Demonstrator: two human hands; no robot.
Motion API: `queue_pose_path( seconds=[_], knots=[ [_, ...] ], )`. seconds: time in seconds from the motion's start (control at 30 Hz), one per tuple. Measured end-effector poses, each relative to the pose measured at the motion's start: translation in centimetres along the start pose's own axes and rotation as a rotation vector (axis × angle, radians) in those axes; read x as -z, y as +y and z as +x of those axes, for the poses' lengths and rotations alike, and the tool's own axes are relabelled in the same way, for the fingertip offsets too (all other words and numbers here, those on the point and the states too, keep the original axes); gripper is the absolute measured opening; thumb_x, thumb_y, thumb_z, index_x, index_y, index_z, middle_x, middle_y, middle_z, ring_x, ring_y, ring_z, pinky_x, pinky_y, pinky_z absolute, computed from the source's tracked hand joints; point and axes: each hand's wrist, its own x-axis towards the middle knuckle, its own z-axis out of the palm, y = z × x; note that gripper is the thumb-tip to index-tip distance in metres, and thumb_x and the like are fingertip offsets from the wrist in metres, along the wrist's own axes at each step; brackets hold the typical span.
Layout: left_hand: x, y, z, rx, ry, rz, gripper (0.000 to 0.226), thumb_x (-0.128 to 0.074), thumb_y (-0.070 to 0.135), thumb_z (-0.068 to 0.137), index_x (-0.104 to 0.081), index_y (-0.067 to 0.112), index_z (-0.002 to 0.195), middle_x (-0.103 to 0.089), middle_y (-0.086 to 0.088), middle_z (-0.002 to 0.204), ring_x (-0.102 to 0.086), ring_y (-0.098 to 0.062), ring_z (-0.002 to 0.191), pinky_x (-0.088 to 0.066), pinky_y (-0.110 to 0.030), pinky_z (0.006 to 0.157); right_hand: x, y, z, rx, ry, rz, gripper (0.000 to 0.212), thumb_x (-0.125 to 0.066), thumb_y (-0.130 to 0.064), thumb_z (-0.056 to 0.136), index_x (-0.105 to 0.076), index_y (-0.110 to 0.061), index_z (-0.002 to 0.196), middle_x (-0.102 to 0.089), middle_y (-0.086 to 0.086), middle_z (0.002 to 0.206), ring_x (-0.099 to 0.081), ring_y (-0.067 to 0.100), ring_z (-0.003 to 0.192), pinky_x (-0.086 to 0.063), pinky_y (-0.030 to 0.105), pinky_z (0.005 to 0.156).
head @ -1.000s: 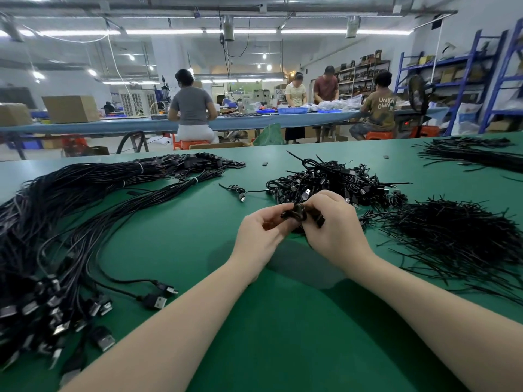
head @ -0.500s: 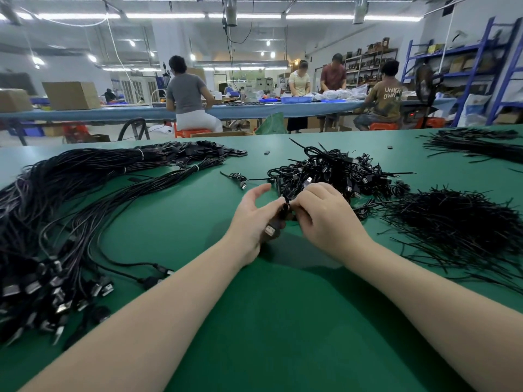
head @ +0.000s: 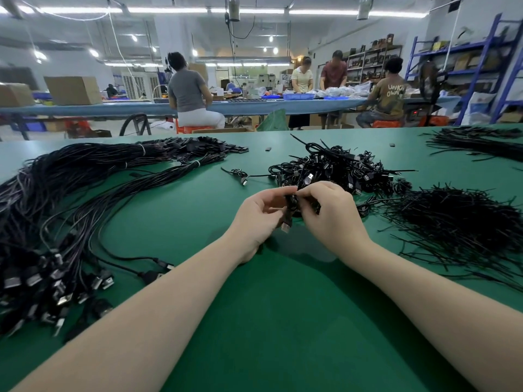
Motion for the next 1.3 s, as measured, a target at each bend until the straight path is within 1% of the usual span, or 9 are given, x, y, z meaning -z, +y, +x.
queue_pose_path(
  seconds=[0.2,0.3,0.47,0.7,0.83,1.0,1.1,1.2,1.3],
  knots=[
    [0.2,-0.2,0.0,-0.146,0.084,0.106,0.047,-0.062,-0.008,0.085,-0.072,0.037,0.093,-0.064,-0.008,0.118,-0.060,-0.012,0.110,-0.048,-0.026,0.092,0.4,-0.5,0.1,0.055,0.036,0.028,0.006,-0.065,0.006,0.080,-0.067,0.001,0.083,-0.064,0.011,0.079,-0.057,0.031,0.081,-0.045,0.032,0.071],
    [-0.1,-0.2,0.1,-0.154,0.153,0.066,0.025,-0.073,0.005,0.082,-0.074,0.030,0.082,-0.063,-0.004,0.110,-0.061,-0.019,0.107,-0.047,-0.029,0.097,0.4,-0.6,0.1,0.123,0.057,-0.025,0.007,-0.066,0.009,0.077,-0.066,0.003,0.080,-0.063,0.013,0.077,-0.058,0.033,0.078,-0.046,0.034,0.072],
    [-0.1,-0.5,0.5,-0.032,0.110,-0.023,0.009,-0.069,0.026,0.087,-0.067,0.019,0.083,-0.067,0.008,0.069,-0.059,-0.005,0.064,-0.049,-0.019,0.066,0.5,-0.8,0.3,0.198,0.068,-0.064,0.007,-0.067,0.009,0.077,-0.065,0.003,0.076,-0.061,0.013,0.073,-0.058,0.033,0.071,-0.048,0.035,0.068],
    [0.2,0.3,0.3,0.144,0.089,-0.121,0.025,-0.066,0.036,0.088,-0.046,0.033,0.104,-0.070,0.007,0.071,-0.061,-0.005,0.055,-0.045,-0.019,0.048,0.9,-0.8,0.3,0.247,0.007,-0.081,0.004,-0.068,0.009,0.078,-0.068,0.005,0.077,-0.065,0.014,0.074,-0.061,0.035,0.074,-0.051,0.040,0.072],
    [0.2,1.2,0.1,0.235,0.106,-0.145,0.038,-0.065,0.031,0.090,-0.047,0.015,0.120,-0.065,0.004,0.071,-0.058,-0.004,0.048,-0.032,-0.014,0.036,1.0,-0.8,0.2,0.254,-0.025,-0.060,0.004,-0.069,0.009,0.078,-0.069,0.005,0.078,-0.065,0.015,0.075,-0.062,0.035,0.075,-0.051,0.037,0.072],
    [1.8,2.1,0.2,0.550,-0.029,-0.449,0.012,-0.044,0.019,0.099,-0.036,0.025,0.106,-0.056,-0.001,0.053,-0.050,-0.006,0.034,-0.030,-0.012,0.028,0.5,-1.5,0.2,0.454,-0.036,-0.196,0.016,-0.058,0.000,0.084,-0.065,0.005,0.071,-0.062,0.016,0.071,-0.060,0.035,0.066,-0.053,0.042,0.063],
    [0.6,2.1,-0.1,0.435,0.059,-0.332,0.010,-0.041,0.021,0.099,-0.046,0.025,0.092,-0.054,0.005,0.051,-0.050,-0.009,0.037,-0.032,-0.012,0.036,0.6,-1.4,1.0,0.392,-0.032,-0.208,0.007,-0.063,0.004,0.082,-0.069,0.004,0.079,-0.065,0.015,0.076,-0.062,0.035,0.070,-0.054,0.043,0.067],
    [-0.6,1.6,-0.4,0.284,0.135,-0.176,0.005,-0.044,0.027,0.101,-0.046,0.023,0.098,-0.062,0.003,0.065,-0.059,-0.011,0.043,-0.037,-0.014,0.041,1.8,-0.9,3.3,0.228,0.007,-0.175,0.009,-0.071,0.003,0.078,-0.071,0.001,0.086,-0.068,0.014,0.081,-0.062,0.032,0.077,-0.047,0.034,0.074],
    [-1.4,0.8,-0.2,0.144,0.112,0.138,0.006,-0.045,0.023,0.100,-0.048,0.025,0.105,-0.062,0.001,0.087,-0.064,-0.008,0.053,-0.041,-0.017,0.043,3.4,0.8,8.7,0.093,0.073,-0.276,0.011,-0.066,-0.005,0.083,-0.071,-0.001,0.092,-0.070,0.016,0.086,-0.061,0.033,0.082,-0.041,0.030,0.073]
  ],
)
